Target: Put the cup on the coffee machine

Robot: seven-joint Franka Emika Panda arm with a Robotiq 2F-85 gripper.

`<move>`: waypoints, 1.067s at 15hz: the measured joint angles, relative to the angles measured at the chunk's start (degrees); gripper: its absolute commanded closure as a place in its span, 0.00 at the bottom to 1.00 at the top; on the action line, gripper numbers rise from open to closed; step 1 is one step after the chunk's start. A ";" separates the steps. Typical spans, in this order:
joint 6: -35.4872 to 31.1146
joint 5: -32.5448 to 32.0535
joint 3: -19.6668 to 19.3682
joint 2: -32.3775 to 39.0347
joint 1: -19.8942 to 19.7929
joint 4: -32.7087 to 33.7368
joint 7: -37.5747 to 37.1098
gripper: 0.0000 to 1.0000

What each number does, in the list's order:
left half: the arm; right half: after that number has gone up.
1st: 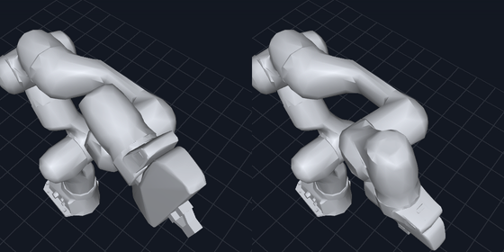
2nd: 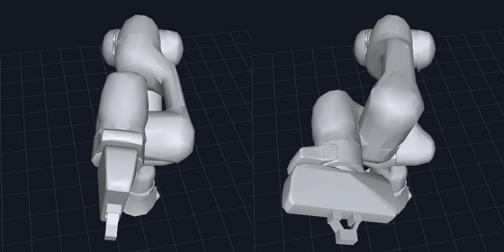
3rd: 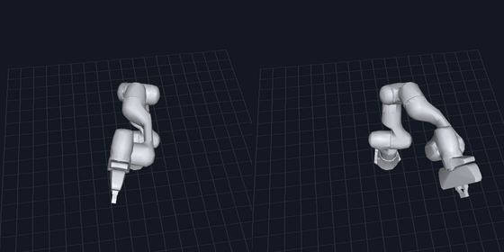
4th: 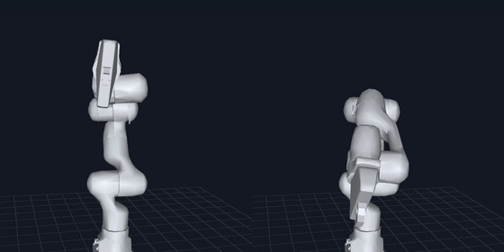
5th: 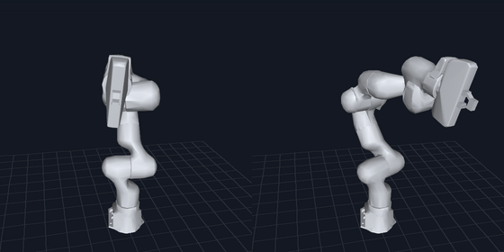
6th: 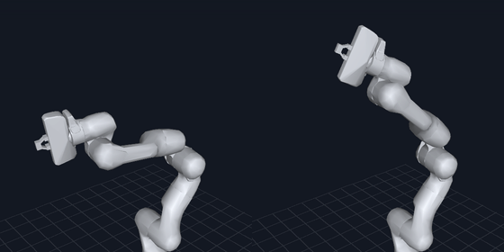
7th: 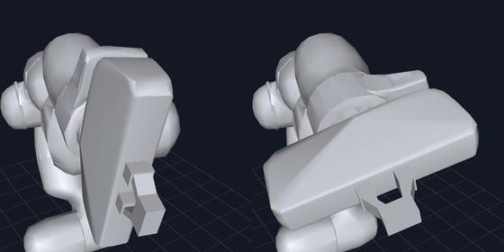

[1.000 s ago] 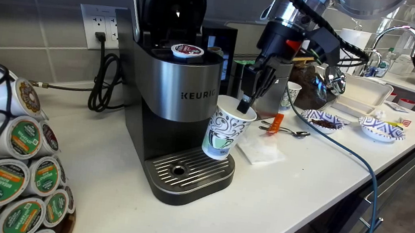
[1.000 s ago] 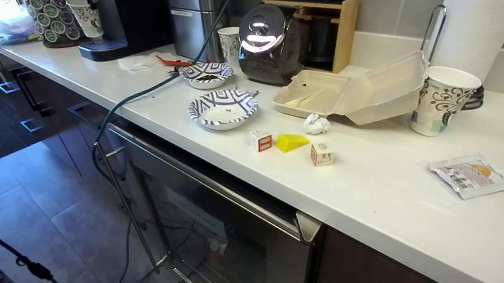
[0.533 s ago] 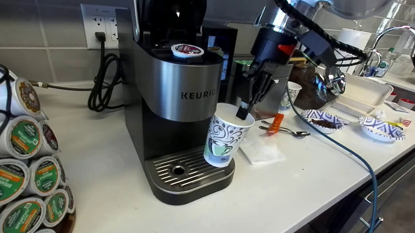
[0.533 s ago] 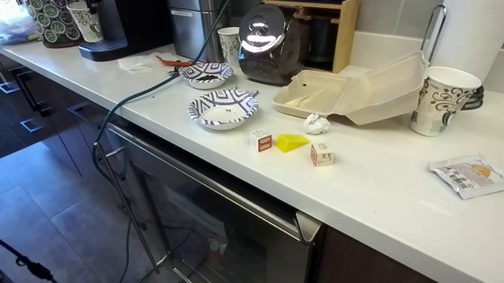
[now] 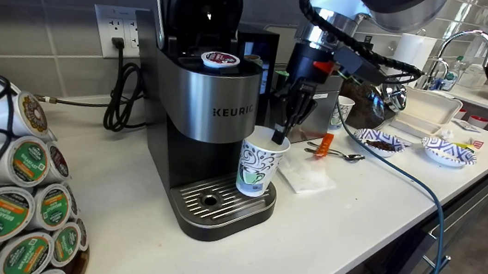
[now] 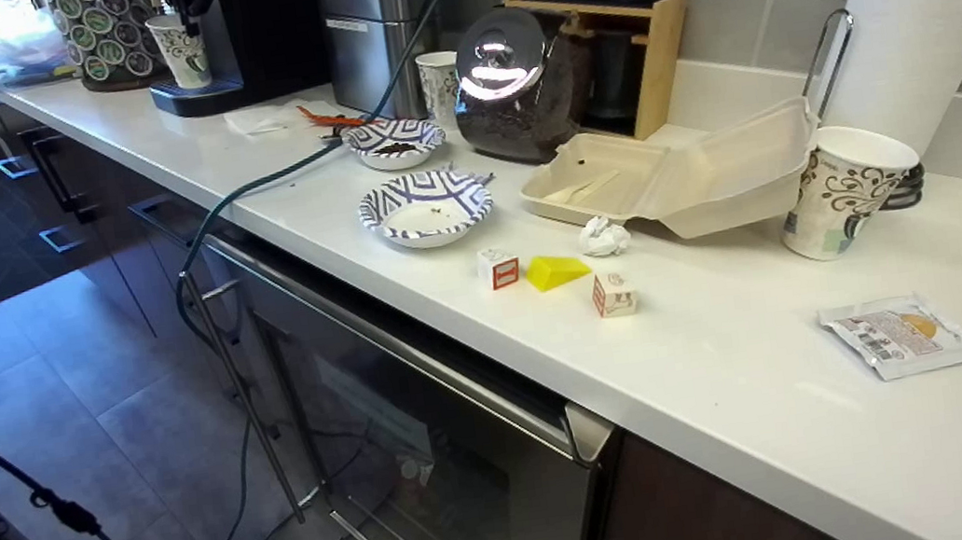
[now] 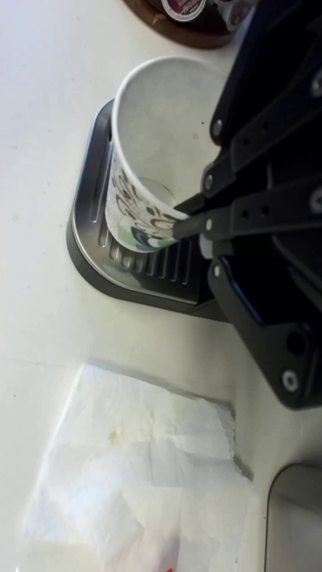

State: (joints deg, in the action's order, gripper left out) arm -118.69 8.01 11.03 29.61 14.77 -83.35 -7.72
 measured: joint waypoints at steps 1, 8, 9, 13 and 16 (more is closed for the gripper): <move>0.07 -0.09 -0.12 0.35 0.16 0.44 -0.36 0.71; 1.88 -0.20 -0.47 1.61 1.07 2.89 -2.47 0.27; 1.88 -0.23 -0.47 1.51 1.17 3.14 -2.55 0.18; 1.87 -0.51 -0.58 -1.19 1.62 2.41 -4.12 0.00; 1.98 -2.29 -1.76 -7.27 1.87 -4.13 -9.71 0.00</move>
State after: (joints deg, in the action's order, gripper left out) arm -116.71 5.72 9.27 22.34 16.64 -87.47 -17.43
